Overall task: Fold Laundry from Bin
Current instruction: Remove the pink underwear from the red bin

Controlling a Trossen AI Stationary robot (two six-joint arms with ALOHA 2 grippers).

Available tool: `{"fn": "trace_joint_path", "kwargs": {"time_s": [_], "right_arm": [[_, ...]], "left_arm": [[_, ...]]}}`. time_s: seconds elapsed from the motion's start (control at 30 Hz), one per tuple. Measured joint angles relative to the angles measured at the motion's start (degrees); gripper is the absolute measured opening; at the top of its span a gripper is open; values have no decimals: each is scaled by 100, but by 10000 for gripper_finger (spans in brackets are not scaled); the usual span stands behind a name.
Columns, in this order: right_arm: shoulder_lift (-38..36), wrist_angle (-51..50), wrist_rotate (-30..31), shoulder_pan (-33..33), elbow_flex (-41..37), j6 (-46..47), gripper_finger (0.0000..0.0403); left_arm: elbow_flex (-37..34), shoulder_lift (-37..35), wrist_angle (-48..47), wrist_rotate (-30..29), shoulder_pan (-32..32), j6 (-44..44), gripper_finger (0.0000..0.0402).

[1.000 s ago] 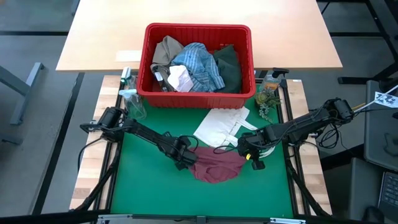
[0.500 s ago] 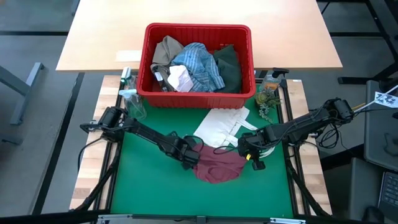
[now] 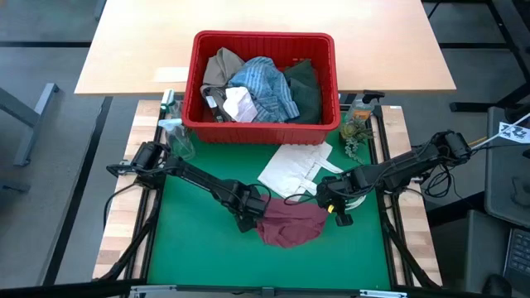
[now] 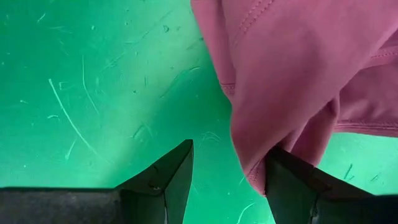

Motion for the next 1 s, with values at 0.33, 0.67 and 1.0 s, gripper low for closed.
{"fn": "trace_joint_path", "kwargs": {"time_s": [0.33, 0.67, 1.0], "right_arm": [[0, -2, -2, 2, 0, 0, 1], [0, -4, -2, 1, -2, 0, 1], [0, -11, -2, 0, -2, 0, 1]], "left_arm": [[0, 2, 31, -184, 26, 66, 173], [-4, 2, 601, -159, 104, 151, 173], [-4, -12, 567, 467, 333, 253, 173]]}}
